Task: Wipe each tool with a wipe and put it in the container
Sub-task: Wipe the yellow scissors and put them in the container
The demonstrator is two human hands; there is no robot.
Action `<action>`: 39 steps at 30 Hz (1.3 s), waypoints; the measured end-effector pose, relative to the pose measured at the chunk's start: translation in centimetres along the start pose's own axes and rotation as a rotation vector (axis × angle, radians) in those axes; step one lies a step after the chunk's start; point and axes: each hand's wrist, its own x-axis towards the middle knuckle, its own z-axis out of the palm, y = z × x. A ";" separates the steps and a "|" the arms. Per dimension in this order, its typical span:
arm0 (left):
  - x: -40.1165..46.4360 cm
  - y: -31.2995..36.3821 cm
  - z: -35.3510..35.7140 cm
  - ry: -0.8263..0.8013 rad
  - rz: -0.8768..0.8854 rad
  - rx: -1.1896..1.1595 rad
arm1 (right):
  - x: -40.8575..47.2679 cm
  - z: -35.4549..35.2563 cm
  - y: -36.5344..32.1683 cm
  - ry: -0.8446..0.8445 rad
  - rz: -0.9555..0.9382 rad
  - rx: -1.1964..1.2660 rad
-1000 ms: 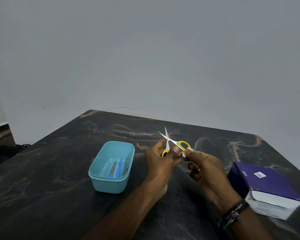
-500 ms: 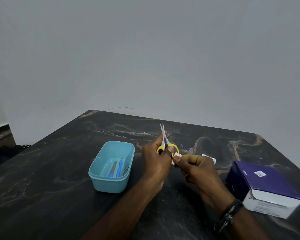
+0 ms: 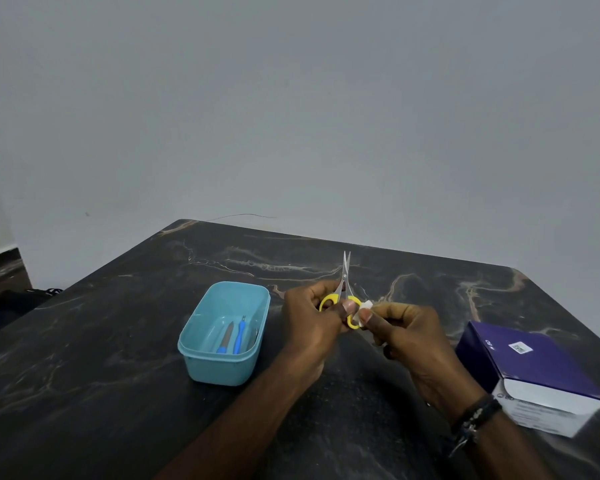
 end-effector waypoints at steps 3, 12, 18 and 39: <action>0.2 -0.2 0.0 0.023 0.040 0.023 | -0.1 0.0 0.0 -0.023 0.012 -0.031; 0.1 -0.7 -0.1 -0.133 0.102 0.206 | -0.2 -0.2 0.1 0.047 -0.036 0.016; 0.2 -0.6 -0.3 -0.111 0.144 0.219 | -0.2 -0.2 -0.1 0.034 -0.067 0.015; -0.2 -1.8 0.5 -0.203 0.258 0.384 | -0.4 -0.3 -0.6 0.061 -0.089 0.091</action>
